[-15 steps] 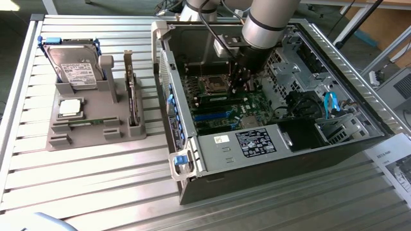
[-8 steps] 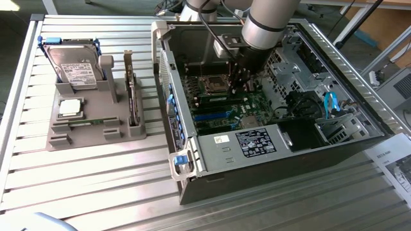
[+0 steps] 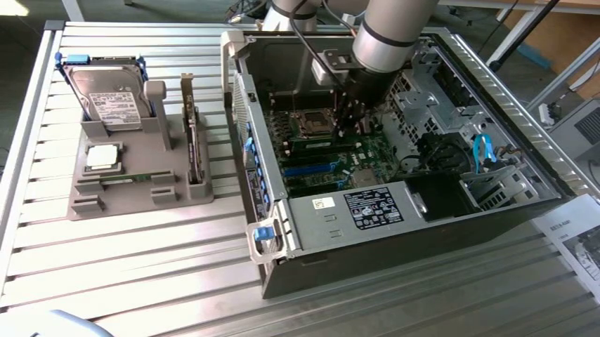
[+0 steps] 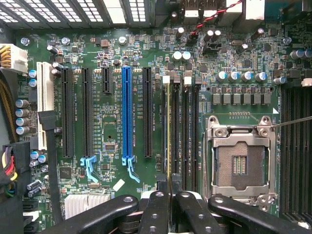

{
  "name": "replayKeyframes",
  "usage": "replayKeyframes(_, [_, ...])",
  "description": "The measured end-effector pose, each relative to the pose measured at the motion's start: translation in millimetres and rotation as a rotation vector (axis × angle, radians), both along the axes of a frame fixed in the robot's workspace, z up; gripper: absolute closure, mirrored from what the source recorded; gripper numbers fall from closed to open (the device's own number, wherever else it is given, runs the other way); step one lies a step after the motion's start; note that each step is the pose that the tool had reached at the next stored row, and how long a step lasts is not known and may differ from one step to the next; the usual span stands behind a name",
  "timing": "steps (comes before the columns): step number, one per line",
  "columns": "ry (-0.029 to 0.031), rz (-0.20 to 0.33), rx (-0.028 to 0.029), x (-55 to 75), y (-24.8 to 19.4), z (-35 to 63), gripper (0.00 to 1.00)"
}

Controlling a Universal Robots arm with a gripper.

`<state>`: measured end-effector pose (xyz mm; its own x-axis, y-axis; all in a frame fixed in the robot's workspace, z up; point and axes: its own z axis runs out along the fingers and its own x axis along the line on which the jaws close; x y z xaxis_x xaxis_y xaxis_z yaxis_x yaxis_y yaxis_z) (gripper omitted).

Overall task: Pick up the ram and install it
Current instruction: 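Insert the ram into the slot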

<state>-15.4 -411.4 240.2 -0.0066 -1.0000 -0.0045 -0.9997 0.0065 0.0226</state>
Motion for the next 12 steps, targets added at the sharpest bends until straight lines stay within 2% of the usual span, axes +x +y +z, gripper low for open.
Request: replayKeyframes(12, [0.0001,0.000,-0.0003,-0.8,0.0,-1.9,0.88])
